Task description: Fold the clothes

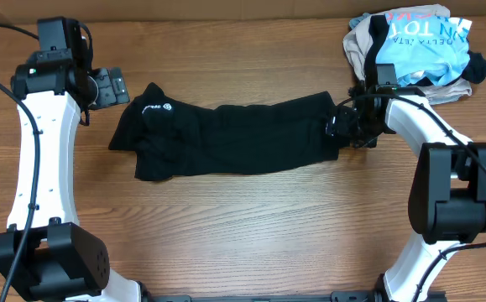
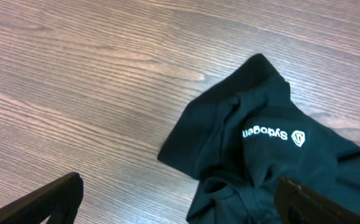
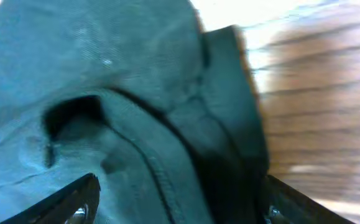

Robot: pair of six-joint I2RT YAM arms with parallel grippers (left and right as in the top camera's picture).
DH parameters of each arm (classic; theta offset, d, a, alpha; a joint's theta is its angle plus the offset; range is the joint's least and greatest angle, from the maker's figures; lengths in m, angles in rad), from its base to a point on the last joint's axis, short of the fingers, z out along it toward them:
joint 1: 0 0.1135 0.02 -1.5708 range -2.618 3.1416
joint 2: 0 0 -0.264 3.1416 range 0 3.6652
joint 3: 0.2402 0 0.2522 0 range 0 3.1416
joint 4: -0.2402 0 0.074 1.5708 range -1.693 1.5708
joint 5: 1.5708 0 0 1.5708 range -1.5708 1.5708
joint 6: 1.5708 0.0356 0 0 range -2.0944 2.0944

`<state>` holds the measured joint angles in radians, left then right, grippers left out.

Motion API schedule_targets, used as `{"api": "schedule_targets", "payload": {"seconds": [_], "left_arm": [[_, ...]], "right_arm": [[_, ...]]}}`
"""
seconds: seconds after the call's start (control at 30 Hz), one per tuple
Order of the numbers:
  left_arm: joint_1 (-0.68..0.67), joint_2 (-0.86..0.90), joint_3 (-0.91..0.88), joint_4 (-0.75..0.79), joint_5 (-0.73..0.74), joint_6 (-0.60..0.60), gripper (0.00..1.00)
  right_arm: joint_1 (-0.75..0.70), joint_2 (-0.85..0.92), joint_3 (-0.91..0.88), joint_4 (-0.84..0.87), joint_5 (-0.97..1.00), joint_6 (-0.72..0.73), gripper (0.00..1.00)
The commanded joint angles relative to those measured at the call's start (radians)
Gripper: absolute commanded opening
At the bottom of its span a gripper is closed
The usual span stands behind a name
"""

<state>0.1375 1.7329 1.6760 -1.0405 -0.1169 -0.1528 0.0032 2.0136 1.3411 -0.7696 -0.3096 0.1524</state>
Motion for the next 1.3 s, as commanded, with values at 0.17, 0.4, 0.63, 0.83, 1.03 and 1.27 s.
{"api": "schedule_targets", "payload": {"seconds": [0.17, 0.4, 0.63, 0.83, 1.03, 1.27], "left_arm": [[0.000, 0.000, 0.019, -0.005, 0.040, 0.019, 1.00], [0.000, 0.001, 0.019, -0.019, 0.039, 0.019, 1.00], [0.000, 0.001, 0.019, -0.019, 0.040, 0.019, 1.00], [0.000, 0.001, 0.019, -0.019, 0.040, 0.019, 1.00], [0.000, 0.001, 0.019, -0.026, 0.040, 0.018, 1.00], [0.000, 0.001, 0.012, -0.032, 0.040, 0.018, 1.00]], "right_arm": [[0.051, 0.080, -0.007, 0.027, -0.245, -0.027, 0.75], [0.035, 0.079, -0.002, 0.093, -0.208, 0.011, 0.18], [-0.109, 0.035, 0.029, -0.009, -0.208, -0.034, 0.09], [-0.222, -0.076, 0.029, -0.164, -0.208, -0.163, 0.09], [-0.216, -0.165, 0.029, -0.240, -0.208, -0.180, 0.09], [-0.042, -0.188, 0.027, -0.234, -0.207, -0.171, 0.09]]}}
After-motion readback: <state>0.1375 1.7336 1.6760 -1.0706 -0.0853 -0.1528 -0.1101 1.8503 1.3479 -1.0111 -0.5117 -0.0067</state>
